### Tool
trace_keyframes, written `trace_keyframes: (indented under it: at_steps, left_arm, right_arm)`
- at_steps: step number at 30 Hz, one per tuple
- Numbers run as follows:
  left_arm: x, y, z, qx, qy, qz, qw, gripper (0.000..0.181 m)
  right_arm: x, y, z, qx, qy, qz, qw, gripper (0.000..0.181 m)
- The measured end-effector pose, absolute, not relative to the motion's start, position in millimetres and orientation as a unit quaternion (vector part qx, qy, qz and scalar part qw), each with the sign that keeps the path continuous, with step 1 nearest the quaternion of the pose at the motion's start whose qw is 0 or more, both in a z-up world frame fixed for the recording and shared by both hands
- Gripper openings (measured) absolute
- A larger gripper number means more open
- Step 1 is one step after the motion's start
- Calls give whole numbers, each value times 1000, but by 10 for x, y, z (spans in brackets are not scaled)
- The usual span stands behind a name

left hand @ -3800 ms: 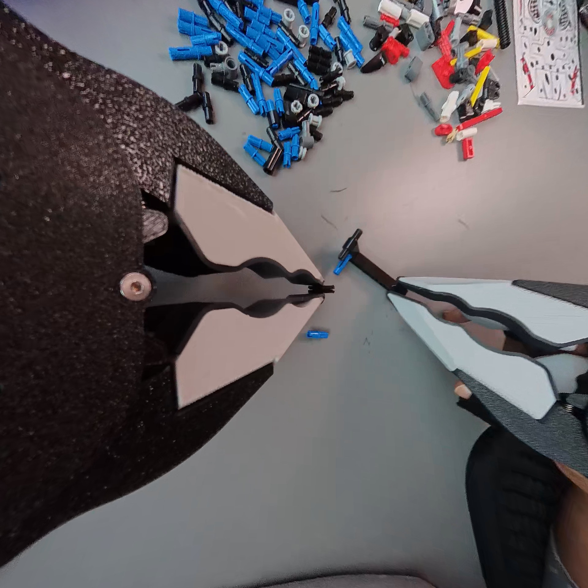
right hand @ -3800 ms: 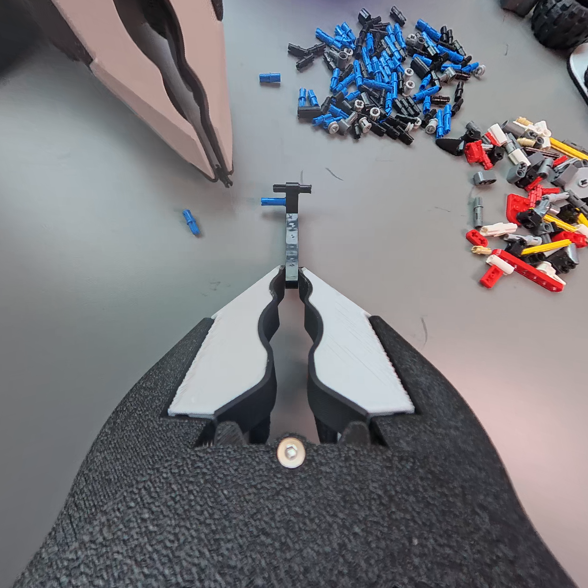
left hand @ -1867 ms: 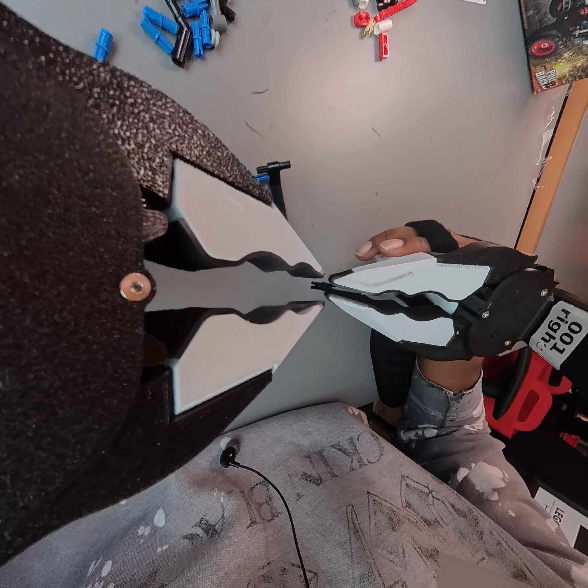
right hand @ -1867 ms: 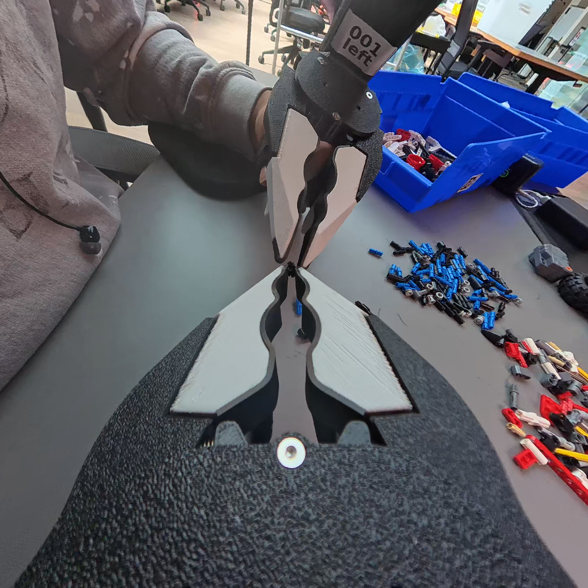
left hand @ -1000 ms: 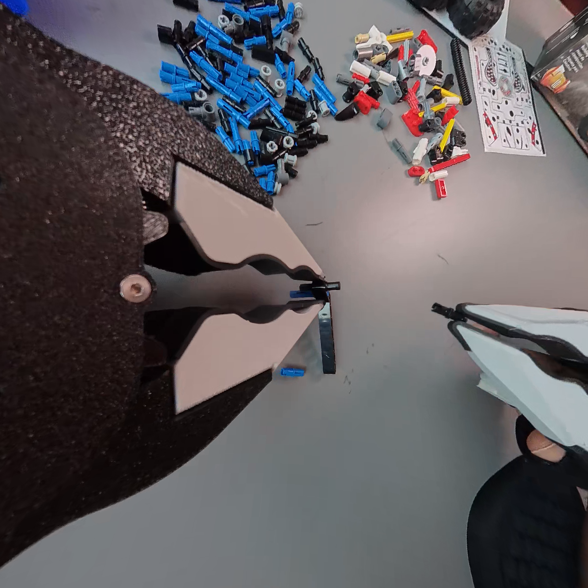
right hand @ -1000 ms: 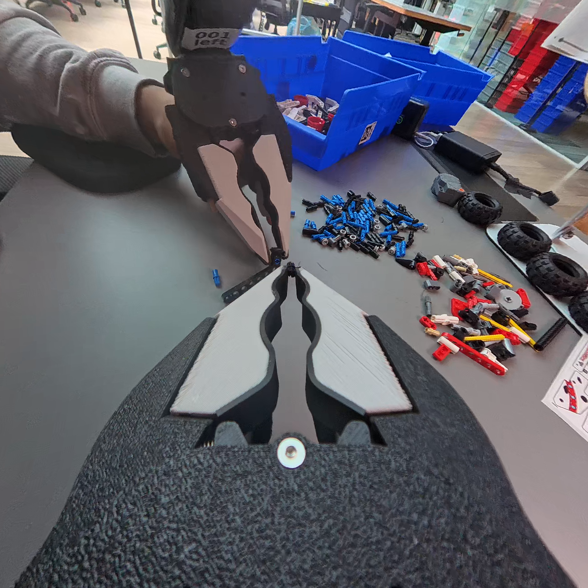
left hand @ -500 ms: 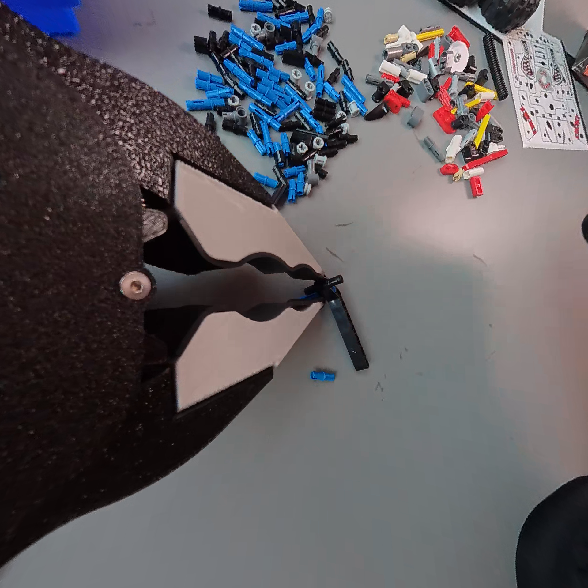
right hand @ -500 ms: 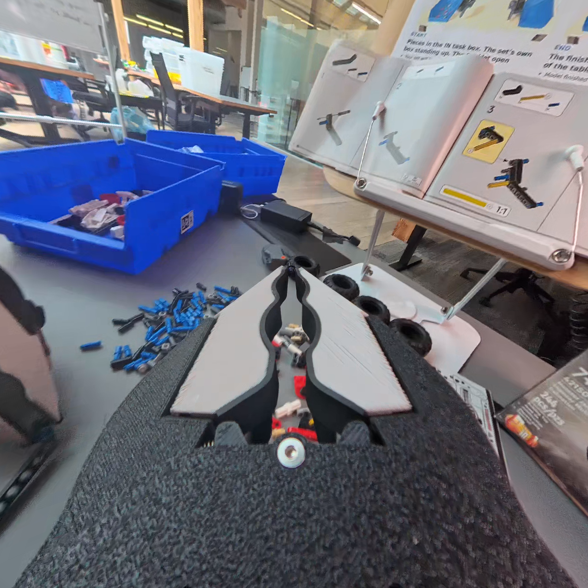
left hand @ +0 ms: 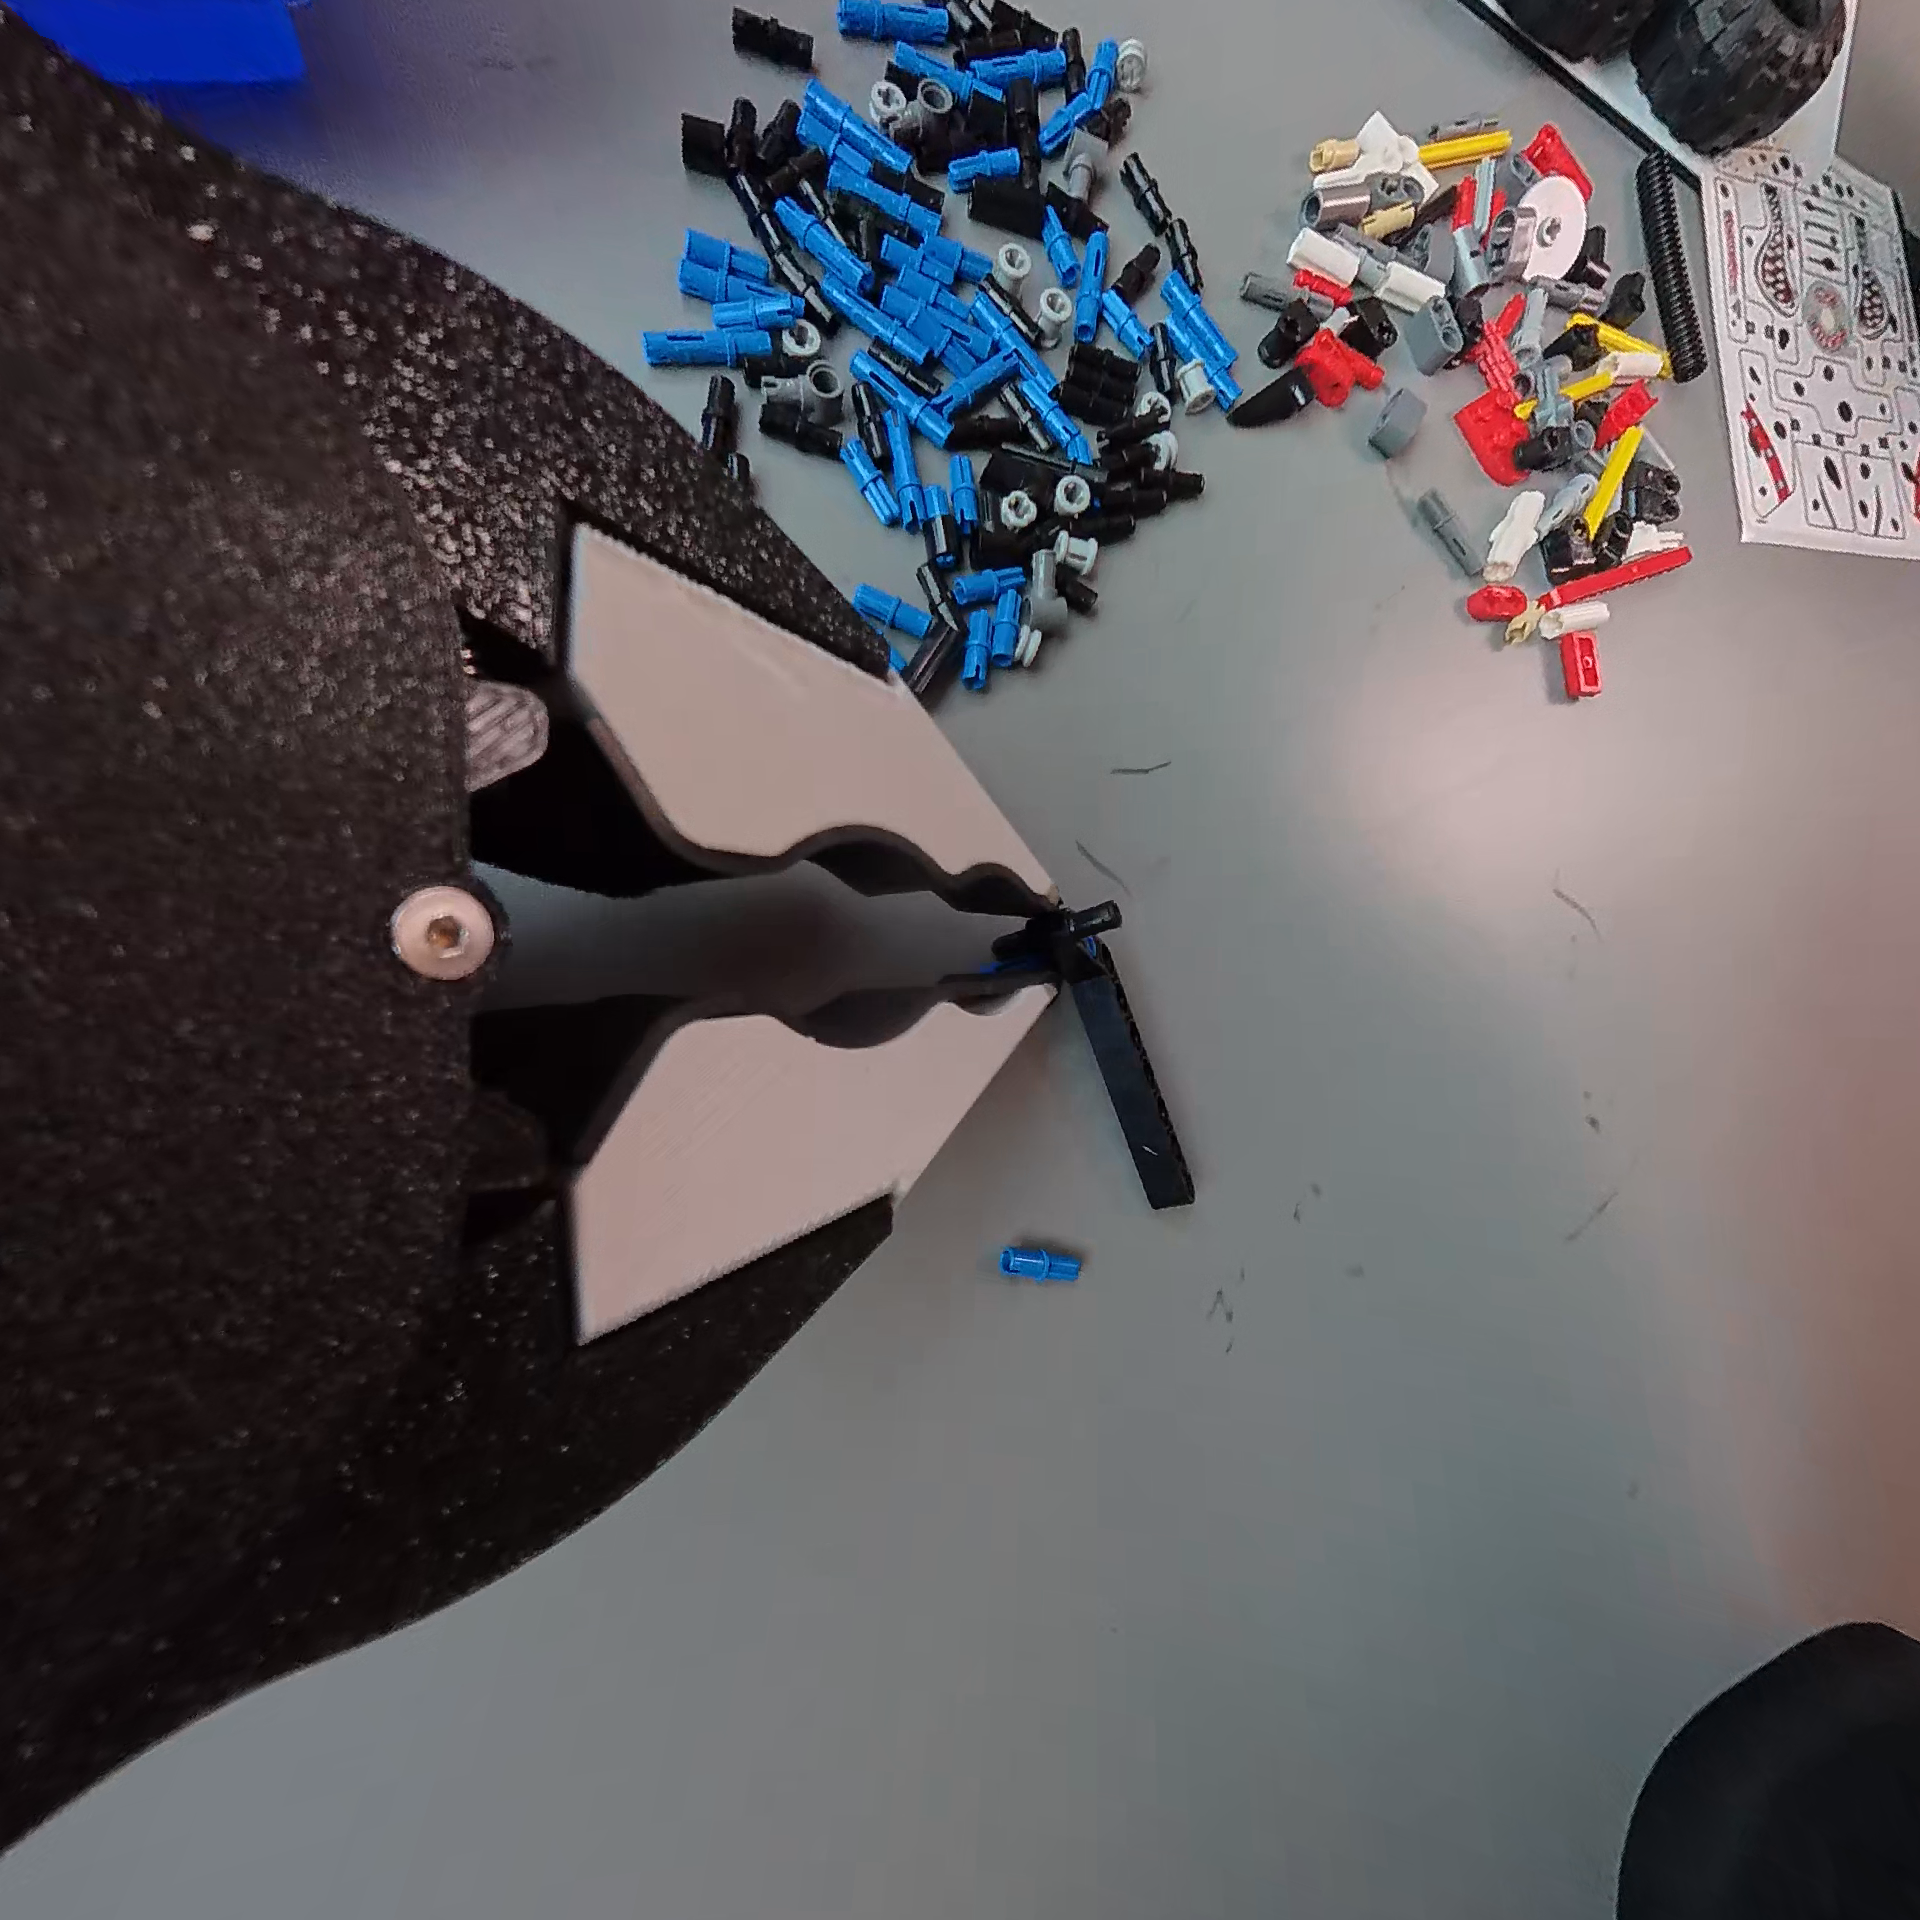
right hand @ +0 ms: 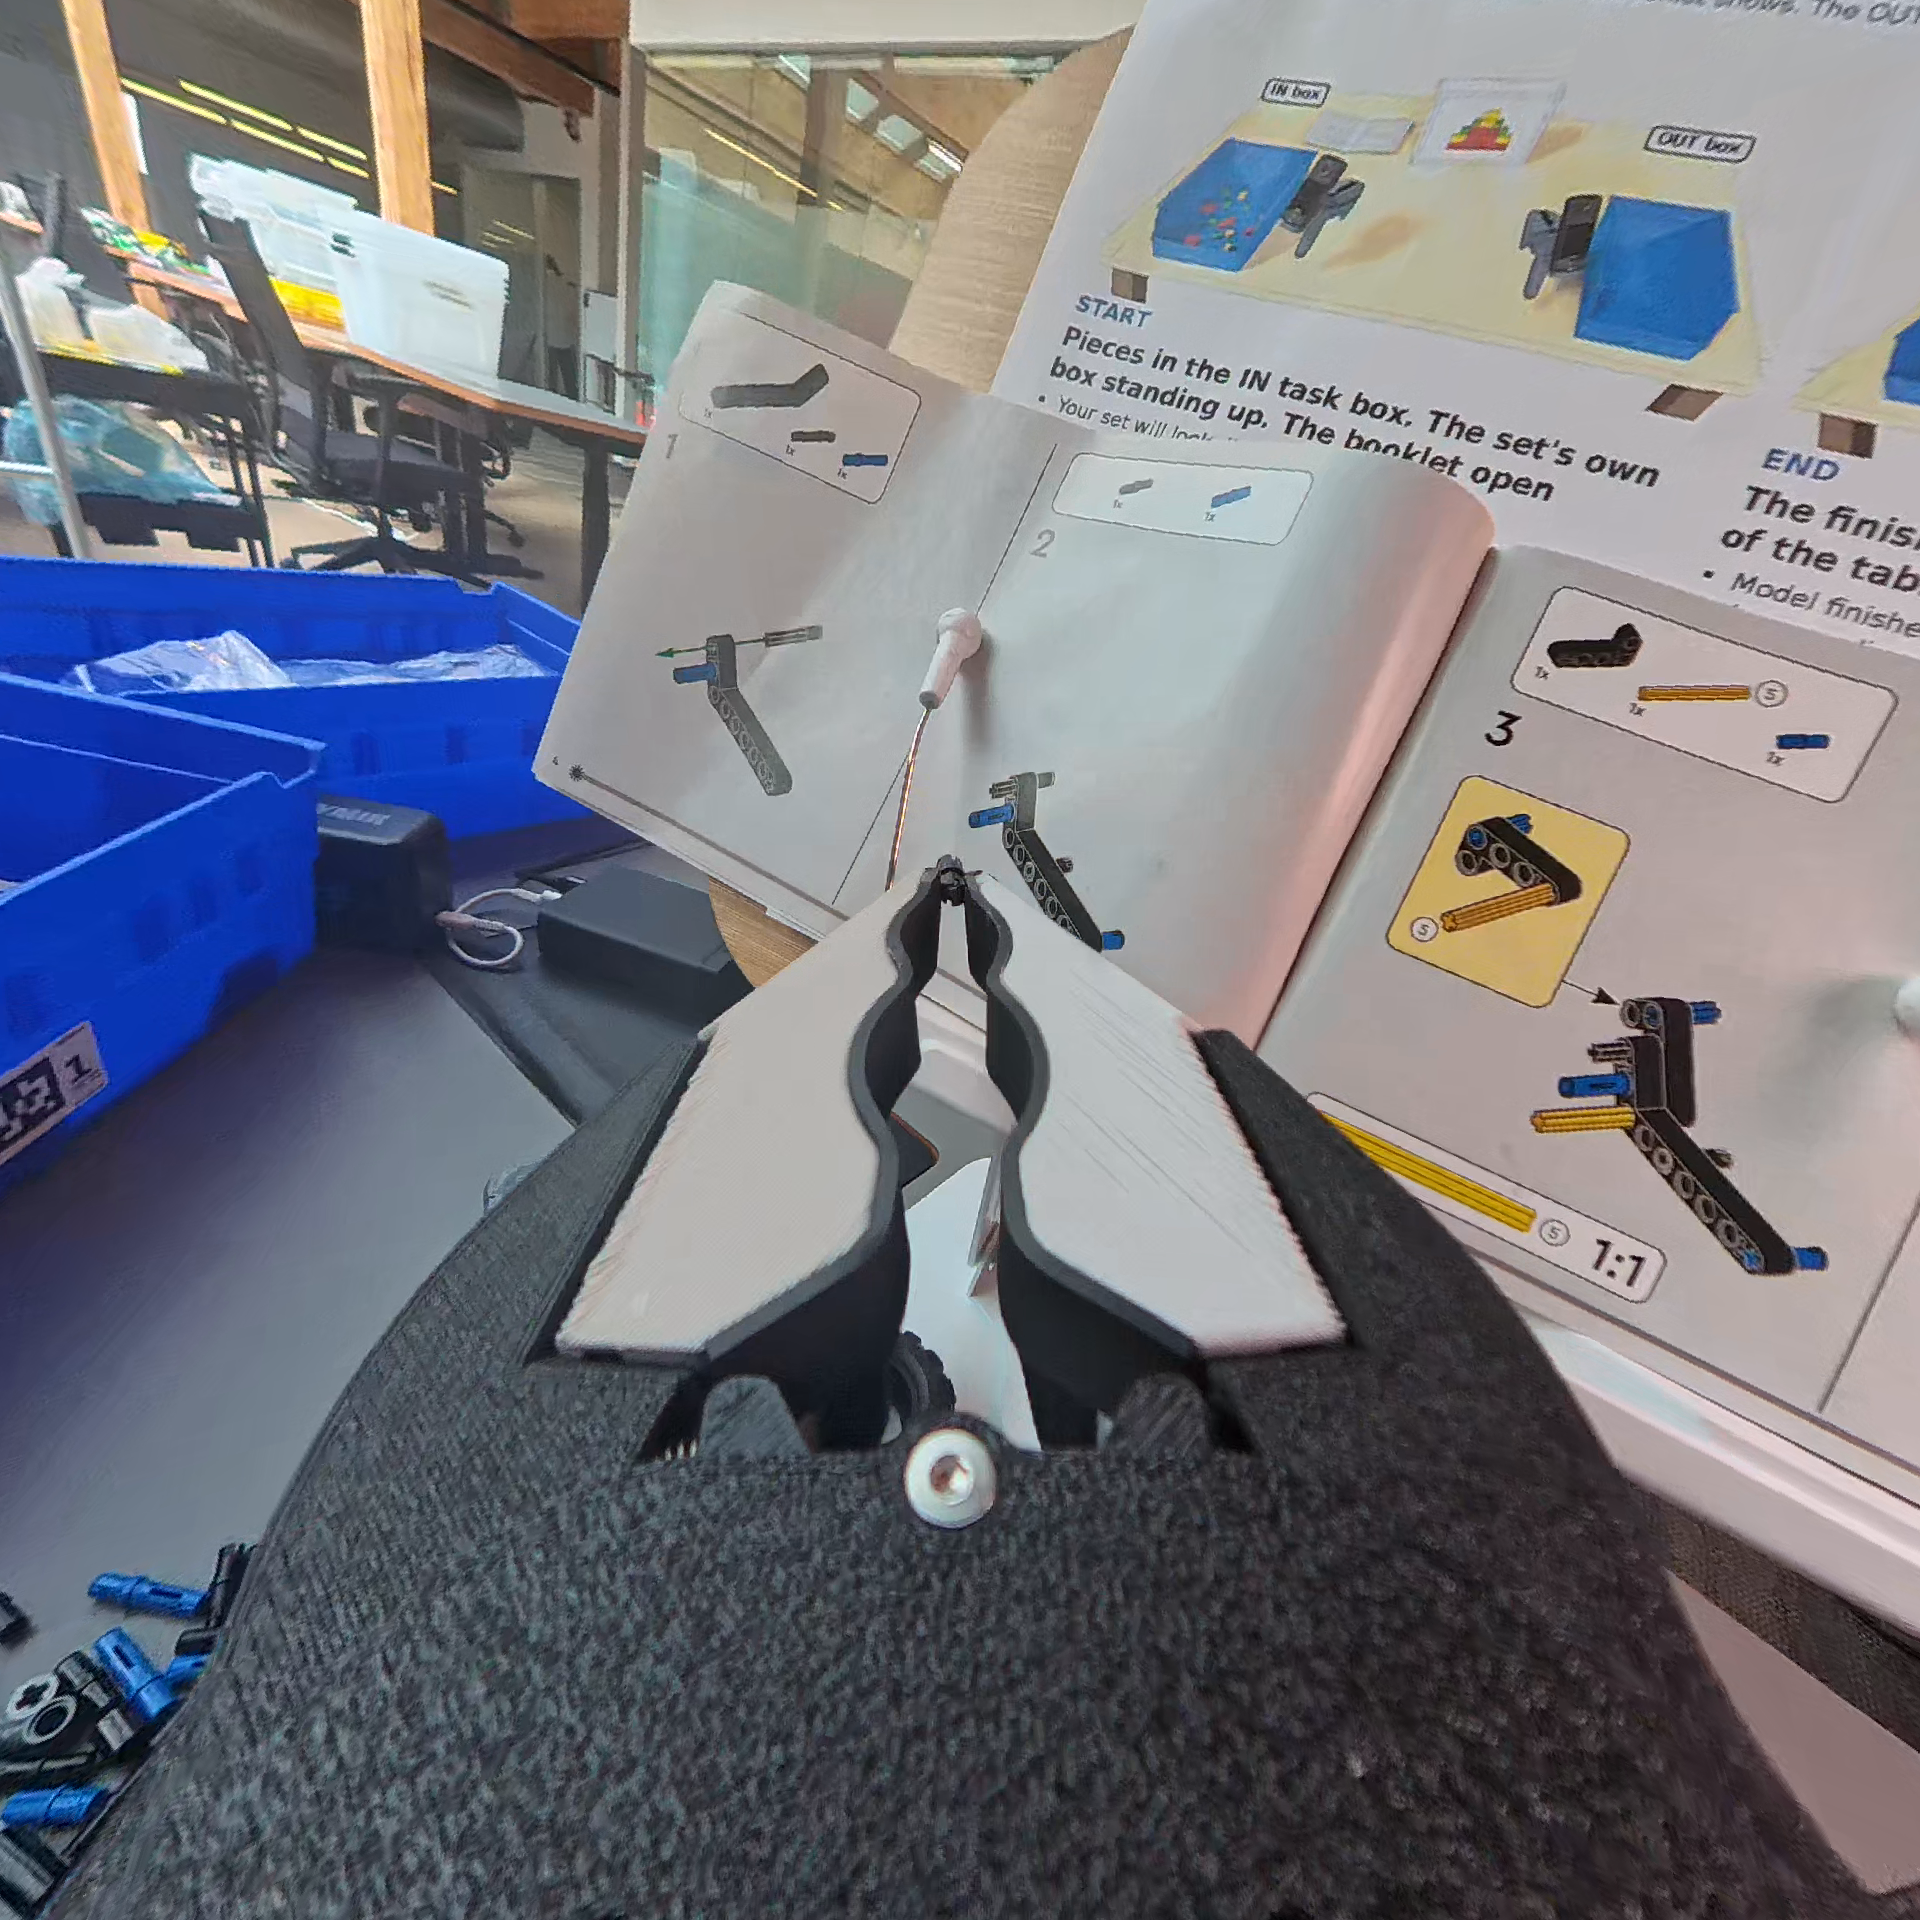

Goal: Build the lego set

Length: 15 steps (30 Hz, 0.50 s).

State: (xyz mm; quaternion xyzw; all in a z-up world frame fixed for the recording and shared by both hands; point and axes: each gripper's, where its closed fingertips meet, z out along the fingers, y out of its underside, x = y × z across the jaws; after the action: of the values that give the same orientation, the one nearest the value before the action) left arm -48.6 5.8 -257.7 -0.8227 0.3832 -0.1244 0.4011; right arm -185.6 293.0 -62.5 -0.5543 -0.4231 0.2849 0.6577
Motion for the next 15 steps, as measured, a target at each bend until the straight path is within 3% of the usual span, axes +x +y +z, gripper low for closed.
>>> trace_keyframes:
  at_steps: [1,15]
  left_arm:
    - [-486,56,-2577,-823,383,-126,400,11]
    - [-478,46,-2578,-824,381,-138,397,10]
  right_arm:
    - [-1886,2950,-628,-556,-424,283,657,4]
    - [-1826,3109,-655,-572,-394,264,669,4]
